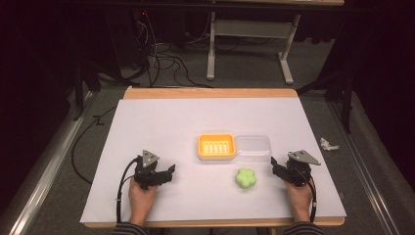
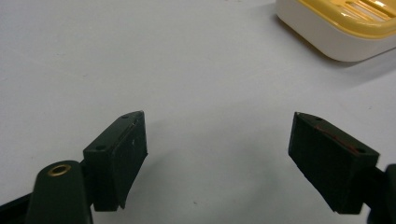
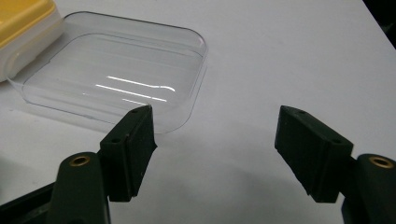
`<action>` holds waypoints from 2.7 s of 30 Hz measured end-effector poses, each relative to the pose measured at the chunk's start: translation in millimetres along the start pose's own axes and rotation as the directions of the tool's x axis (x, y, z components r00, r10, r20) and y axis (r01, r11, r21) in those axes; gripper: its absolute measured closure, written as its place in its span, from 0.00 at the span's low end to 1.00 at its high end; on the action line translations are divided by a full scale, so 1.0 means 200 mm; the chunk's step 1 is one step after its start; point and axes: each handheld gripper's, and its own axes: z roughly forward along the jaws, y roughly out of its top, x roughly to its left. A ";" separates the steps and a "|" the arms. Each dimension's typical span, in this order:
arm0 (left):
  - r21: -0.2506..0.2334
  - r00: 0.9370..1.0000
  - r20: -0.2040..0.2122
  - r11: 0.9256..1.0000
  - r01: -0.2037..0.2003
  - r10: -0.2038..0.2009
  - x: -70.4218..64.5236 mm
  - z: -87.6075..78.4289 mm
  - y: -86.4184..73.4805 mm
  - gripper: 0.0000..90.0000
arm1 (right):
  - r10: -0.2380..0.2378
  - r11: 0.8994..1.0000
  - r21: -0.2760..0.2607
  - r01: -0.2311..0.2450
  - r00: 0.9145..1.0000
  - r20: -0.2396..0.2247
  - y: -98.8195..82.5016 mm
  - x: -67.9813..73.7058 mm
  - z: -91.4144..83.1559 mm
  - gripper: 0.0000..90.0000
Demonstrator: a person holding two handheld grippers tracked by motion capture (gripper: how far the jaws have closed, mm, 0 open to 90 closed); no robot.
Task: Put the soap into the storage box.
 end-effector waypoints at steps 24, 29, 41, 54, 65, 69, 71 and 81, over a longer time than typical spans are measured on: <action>-0.002 1.000 0.007 1.000 -0.002 0.002 0.00 0.00 0.00 0.22 | -0.005 1.000 0.005 0.005 1.000 0.008 0.00 0.00 0.00 0.32; -0.006 1.000 0.007 1.000 0.007 -0.007 0.00 0.00 0.00 0.22 | 0.000 1.000 0.002 0.000 1.000 -0.007 0.00 0.00 0.00 0.32; -0.009 1.000 0.016 1.000 0.008 -0.008 0.00 -0.01 0.00 0.22 | -0.024 1.000 0.015 0.025 0.999 -0.041 0.01 0.01 -0.02 0.26; -0.009 1.000 0.021 1.000 0.010 -0.010 0.00 -0.01 0.01 0.21 | -0.013 1.000 -0.009 0.012 0.994 -0.110 0.04 0.07 -0.10 0.17; -0.006 1.000 0.023 1.000 0.006 -0.006 0.00 -0.01 0.01 0.21 | 0.007 0.999 -0.039 -0.014 0.986 -0.165 0.04 0.10 -0.16 0.12; -0.006 1.000 0.023 1.000 0.005 -0.005 0.00 -0.01 0.01 0.21 | 0.006 1.000 -0.008 -0.008 0.983 -0.185 0.05 0.13 -0.20 0.12; -0.005 1.000 0.023 1.000 0.002 -0.002 0.00 -0.01 0.01 0.21 | 0.000 1.000 0.001 0.000 0.982 -0.189 0.06 0.13 -0.21 0.12; -0.005 1.000 0.025 1.000 0.005 -0.005 0.00 -0.01 0.01 0.21 | -0.011 1.000 0.023 0.018 0.966 -0.259 0.06 0.21 -0.26 0.12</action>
